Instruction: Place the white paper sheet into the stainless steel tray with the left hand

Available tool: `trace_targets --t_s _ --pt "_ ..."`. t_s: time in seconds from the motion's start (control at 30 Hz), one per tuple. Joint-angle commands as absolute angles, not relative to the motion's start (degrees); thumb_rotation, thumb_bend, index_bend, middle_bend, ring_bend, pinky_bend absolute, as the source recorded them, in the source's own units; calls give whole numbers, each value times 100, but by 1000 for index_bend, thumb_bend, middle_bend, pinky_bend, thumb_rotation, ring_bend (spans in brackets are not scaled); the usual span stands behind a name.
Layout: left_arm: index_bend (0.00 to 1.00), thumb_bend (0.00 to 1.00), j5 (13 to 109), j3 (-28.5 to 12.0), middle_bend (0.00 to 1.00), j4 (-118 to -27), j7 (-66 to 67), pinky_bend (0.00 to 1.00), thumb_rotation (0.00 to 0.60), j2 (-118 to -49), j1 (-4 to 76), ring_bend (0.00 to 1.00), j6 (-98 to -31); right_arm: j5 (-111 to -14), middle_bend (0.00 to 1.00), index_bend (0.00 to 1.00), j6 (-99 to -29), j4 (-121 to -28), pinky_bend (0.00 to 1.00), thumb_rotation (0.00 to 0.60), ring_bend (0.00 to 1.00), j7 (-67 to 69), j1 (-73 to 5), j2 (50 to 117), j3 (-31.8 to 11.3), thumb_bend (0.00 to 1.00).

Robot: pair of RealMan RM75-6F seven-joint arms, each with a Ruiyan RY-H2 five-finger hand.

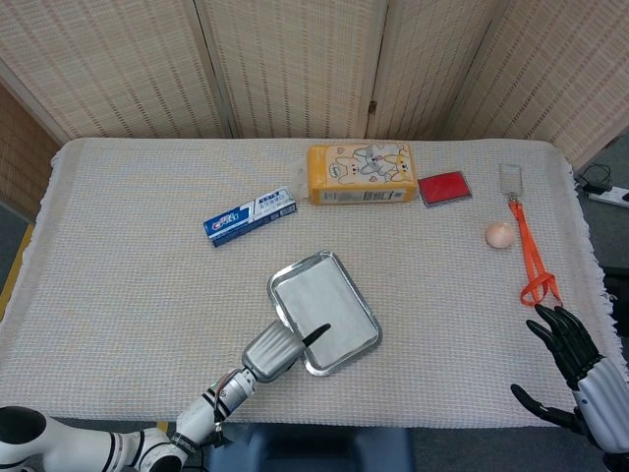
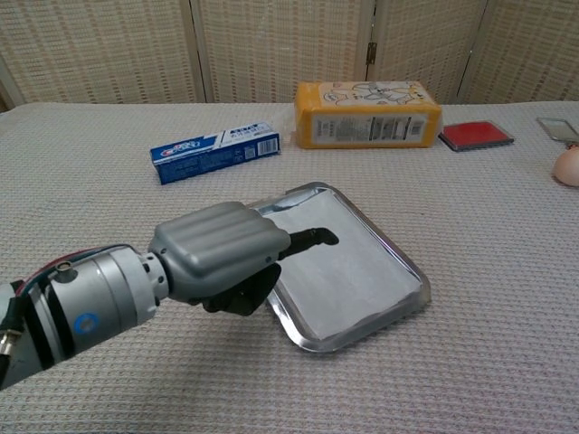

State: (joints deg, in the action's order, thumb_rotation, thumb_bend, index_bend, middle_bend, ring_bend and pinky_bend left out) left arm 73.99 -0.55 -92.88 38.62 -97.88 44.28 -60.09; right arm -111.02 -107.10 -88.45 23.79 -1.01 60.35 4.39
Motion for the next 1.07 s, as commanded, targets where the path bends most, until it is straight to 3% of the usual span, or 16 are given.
trace_targets --t_s 0.03,0.2,0.27,0.4,0.5,0.7,1.07 --pt "54 501 7690 -31 949 -9627 3440 865 600 -9234 4032 760 -6626 -11117 0 0 -10592 -8856 0 600 0 2299 -138 6060 462 319" --pt "37 452 8154 186 687 -9689 2785 686 600 -8551 3456 558 -7424 -11208 0 0 -10334 -8918 0 600 0 2072 -205 6123 539 319" --pt "26 441 8244 312 581 -9610 2551 582 600 -8359 3233 466 -7639 -11237 0 0 -10266 -8956 0 600 0 1991 -220 6143 561 319" --pt "15 378 8318 611 298 -9597 2260 280 600 -7857 2640 200 -8186 -11225 0 0 -10095 -9010 0 600 0 1784 -255 6200 578 319" --pt "22 284 8377 852 175 -9802 2372 151 600 -7523 2048 82 -8855 -11114 0 0 -9942 -9056 0 600 0 1667 -282 6225 566 319" --pt "15 228 8800 1115 89 -9473 1502 83 600 -7373 1240 2 -9679 -10807 0 0 -9605 -9150 0 600 0 1426 -362 6288 484 320" --pt "0 208 8839 973 34 -9399 1466 74 600 -7262 964 0 -9419 -10679 0 0 -9346 -9210 0 600 0 1175 -466 6405 429 320"
